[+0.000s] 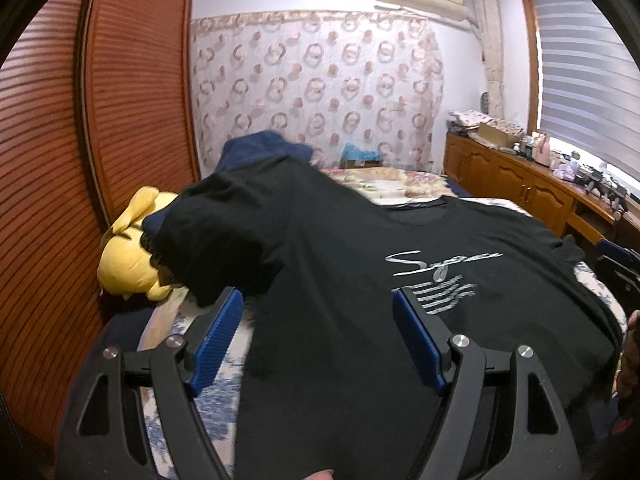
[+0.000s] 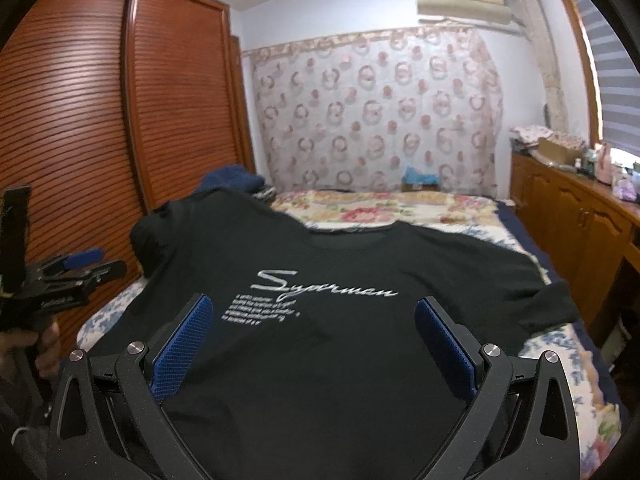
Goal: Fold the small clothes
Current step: 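Grasp the side edge of the black T-shirt with the left tool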
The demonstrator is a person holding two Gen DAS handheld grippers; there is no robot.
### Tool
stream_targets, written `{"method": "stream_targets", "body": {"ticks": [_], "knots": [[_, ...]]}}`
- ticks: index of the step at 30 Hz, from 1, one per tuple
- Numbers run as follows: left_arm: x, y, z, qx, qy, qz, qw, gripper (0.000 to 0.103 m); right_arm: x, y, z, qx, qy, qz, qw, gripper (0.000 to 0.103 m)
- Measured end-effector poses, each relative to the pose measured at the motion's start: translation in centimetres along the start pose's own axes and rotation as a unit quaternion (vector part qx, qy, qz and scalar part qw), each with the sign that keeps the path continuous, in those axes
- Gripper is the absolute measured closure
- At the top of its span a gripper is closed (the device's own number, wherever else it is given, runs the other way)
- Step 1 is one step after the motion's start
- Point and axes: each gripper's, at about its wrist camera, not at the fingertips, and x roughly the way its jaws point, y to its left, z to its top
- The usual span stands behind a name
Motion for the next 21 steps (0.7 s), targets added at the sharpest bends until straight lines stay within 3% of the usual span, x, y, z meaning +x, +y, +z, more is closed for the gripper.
{"method": "stream_targets", "body": {"ticks": [7, 14, 17, 21], "knots": [[2.4, 5.0, -0.4, -0.023, 0.021, 0.022, 0.9993, 0.025, 2.6, 0.0, -1.2, -0.015, 0.034, 0.034, 0.999, 0.000], [4.5, 9.5, 0.8, -0.044, 0.036, 0.020, 0.9982, 0.026, 5.0, 1.0, -1.8, -0.038, 0.060, 0.056, 0.996, 0.000], [6.0, 11.1, 1.8, -0.044, 0.046, 0.024, 0.9977, 0.032, 6.1, 1.6, -2.0, -0.048, 0.074, 0.066, 0.994, 0.000], [7.7, 12.2, 2.9, -0.056, 0.058, 0.003, 0.9968, 0.045, 7.3, 2.2, -2.0, -0.051, 0.087, 0.083, 0.991, 0.000]]}}
